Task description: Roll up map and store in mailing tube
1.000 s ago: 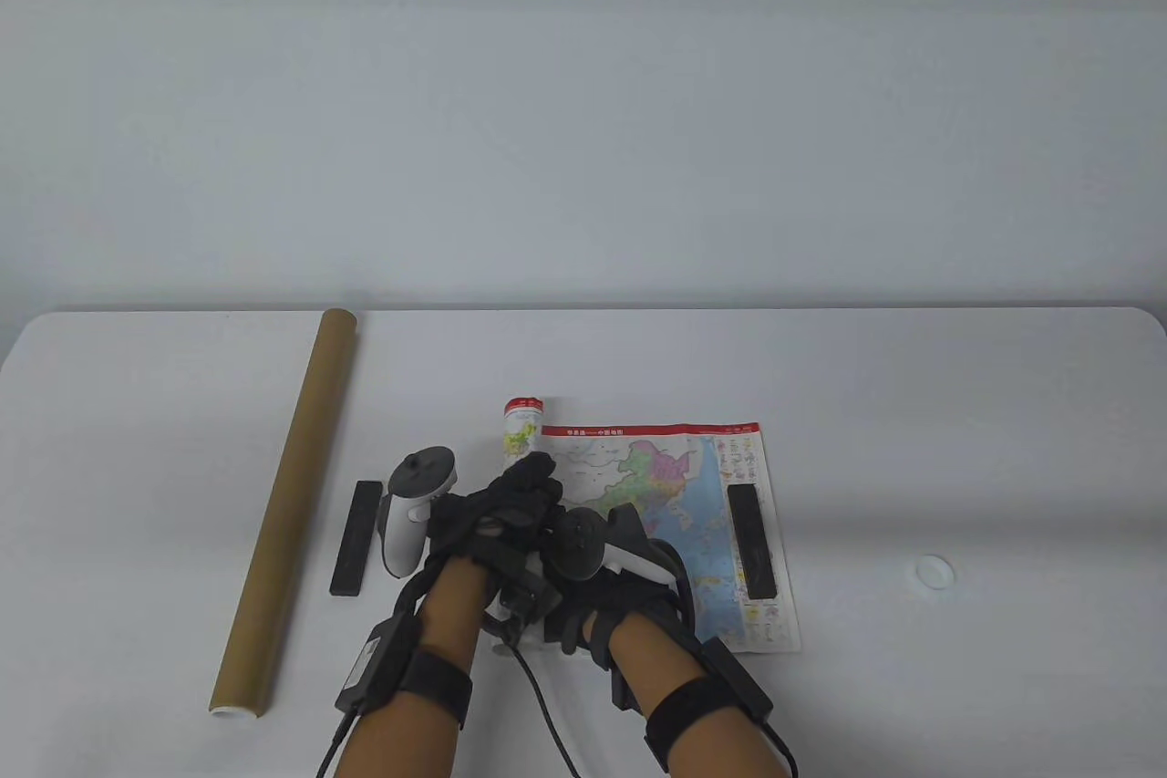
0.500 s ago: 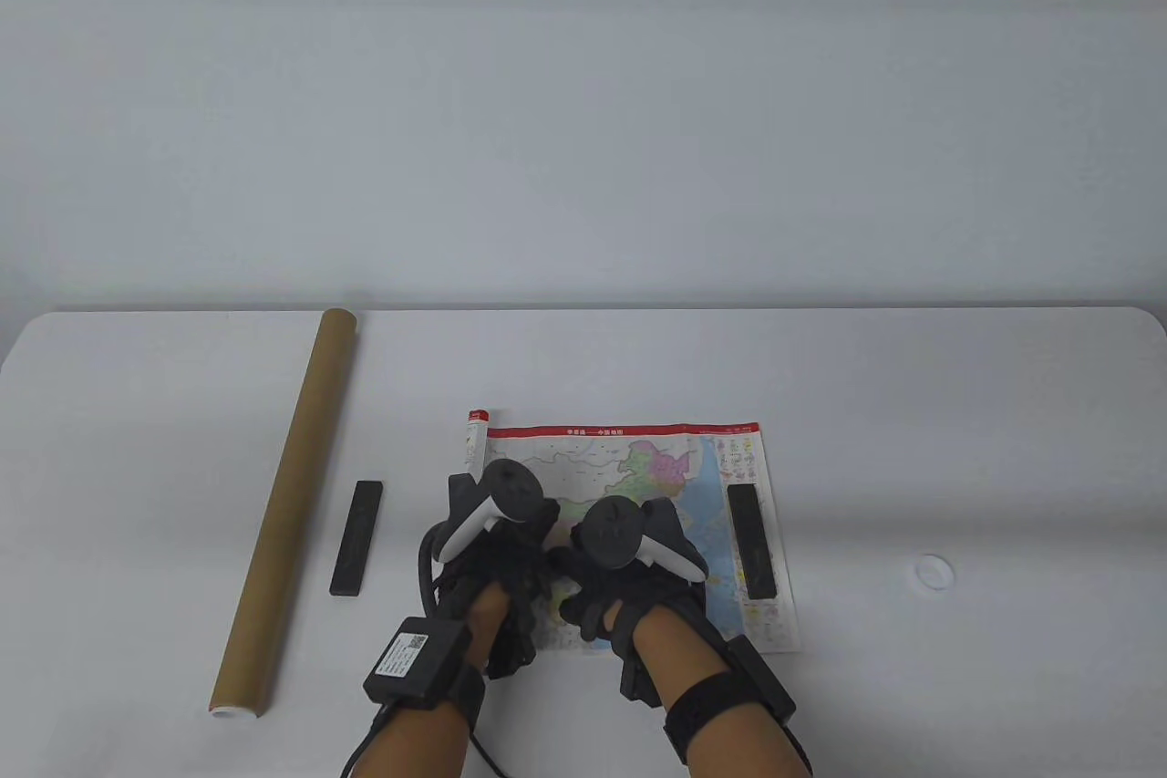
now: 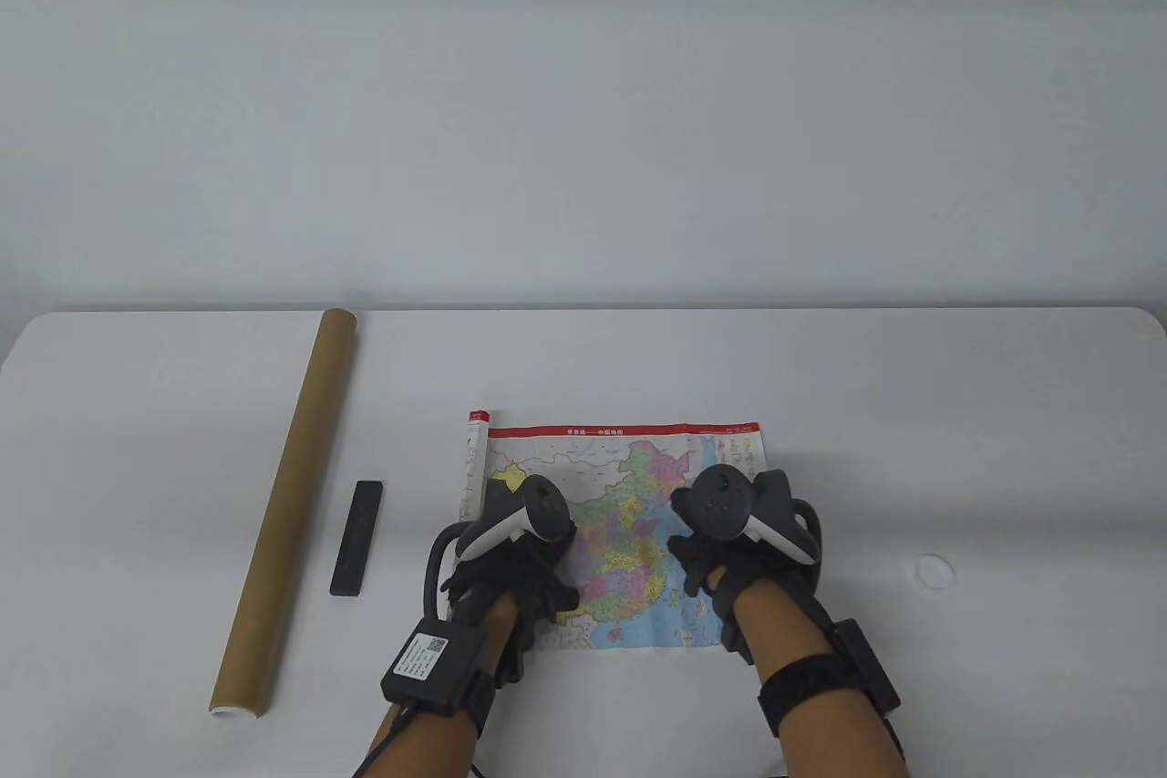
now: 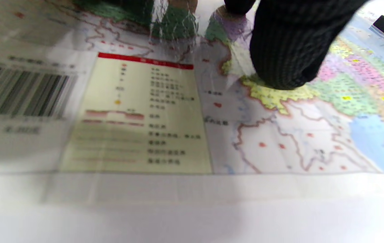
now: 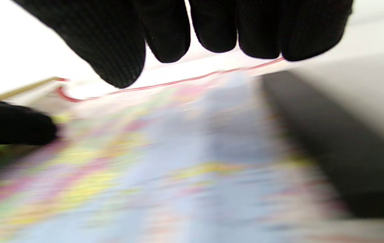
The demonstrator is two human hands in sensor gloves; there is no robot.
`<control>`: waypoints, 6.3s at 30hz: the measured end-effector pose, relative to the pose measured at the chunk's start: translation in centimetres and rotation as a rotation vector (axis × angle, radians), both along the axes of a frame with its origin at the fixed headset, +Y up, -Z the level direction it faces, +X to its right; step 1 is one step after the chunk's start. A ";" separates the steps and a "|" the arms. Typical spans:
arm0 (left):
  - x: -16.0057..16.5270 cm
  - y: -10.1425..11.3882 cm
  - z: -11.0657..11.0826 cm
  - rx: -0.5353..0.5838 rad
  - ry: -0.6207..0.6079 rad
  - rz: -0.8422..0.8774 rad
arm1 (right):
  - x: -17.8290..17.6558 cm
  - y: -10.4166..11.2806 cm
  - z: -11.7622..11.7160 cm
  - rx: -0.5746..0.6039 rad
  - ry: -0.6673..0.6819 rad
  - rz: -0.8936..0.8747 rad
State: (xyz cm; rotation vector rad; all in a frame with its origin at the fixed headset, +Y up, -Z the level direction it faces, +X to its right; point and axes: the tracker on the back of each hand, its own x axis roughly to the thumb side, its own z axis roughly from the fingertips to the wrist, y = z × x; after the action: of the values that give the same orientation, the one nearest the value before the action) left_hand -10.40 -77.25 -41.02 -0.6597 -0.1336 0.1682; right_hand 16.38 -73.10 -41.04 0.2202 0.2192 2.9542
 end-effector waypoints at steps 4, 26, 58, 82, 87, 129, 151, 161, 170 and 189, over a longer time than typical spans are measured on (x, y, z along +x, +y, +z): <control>0.0 0.0 0.0 -0.007 -0.003 -0.002 | 2.8 -1.8 0.1 -0.087 -0.109 0.022; 0.1 -0.1 0.1 -0.038 -0.012 -0.006 | 2.9 -3.1 0.5 0.036 -0.224 0.115; 0.7 0.0 0.1 -0.082 -0.049 -0.056 | 10.5 -2.6 0.4 -0.116 -0.416 0.164; 3.1 1.5 0.0 -0.047 -0.097 -0.277 | 6.1 7.4 4.0 0.238 -0.108 -0.281; 3.2 1.7 0.0 -0.020 -0.068 -0.306 | 3.8 8.6 5.7 0.319 0.013 -0.391; 1.7 1.7 0.9 0.056 -0.023 -0.227 | -9.4 -1.4 9.3 0.050 0.555 -0.005; 0.1 8.7 7.4 0.395 -0.121 0.085 | -4.4 2.0 6.5 0.079 0.367 -0.356; 0.3 8.8 8.6 0.603 -0.135 0.149 | -5.3 4.1 8.4 0.263 0.418 -0.087; 1.8 9.0 9.2 0.648 -0.147 -0.028 | -6.2 4.5 8.9 0.342 0.405 0.058; 3.2 9.0 10.4 0.776 -0.090 -0.128 | -5.6 4.7 8.5 0.226 0.433 -0.084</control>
State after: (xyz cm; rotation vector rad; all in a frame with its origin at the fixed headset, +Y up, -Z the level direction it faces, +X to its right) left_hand -7.22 -68.20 -30.57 0.0991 -0.2263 -0.0431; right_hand 10.74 -68.40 -32.55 0.8762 -0.0726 2.8066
